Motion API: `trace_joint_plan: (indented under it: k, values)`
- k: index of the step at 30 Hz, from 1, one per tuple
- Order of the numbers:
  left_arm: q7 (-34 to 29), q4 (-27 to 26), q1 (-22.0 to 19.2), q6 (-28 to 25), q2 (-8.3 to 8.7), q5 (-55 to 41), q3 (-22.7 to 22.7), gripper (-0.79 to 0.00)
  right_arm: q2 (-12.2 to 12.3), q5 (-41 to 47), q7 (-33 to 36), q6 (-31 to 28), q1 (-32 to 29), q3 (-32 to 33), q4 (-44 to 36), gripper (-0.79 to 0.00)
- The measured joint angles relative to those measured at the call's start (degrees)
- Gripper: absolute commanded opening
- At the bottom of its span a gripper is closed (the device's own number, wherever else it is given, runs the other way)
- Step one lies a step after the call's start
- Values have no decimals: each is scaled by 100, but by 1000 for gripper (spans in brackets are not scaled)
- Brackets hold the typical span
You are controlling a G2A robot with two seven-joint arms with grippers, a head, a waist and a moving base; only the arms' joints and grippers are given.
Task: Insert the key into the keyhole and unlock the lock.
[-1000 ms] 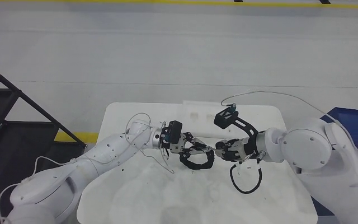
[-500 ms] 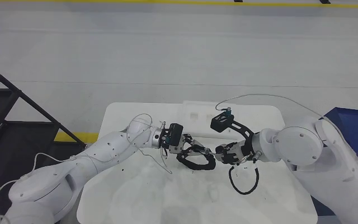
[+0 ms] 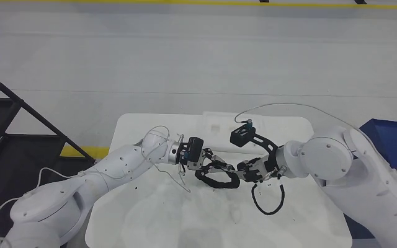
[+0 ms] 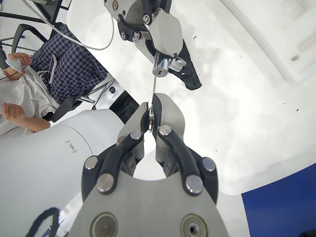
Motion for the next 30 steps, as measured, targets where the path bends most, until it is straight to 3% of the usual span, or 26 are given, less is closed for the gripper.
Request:
trace_joint_plan:
  k: [30]
  values:
    - [108,-41,6,108,11,95,0,-785,17,139,-4,127,140,-211,194,-785]
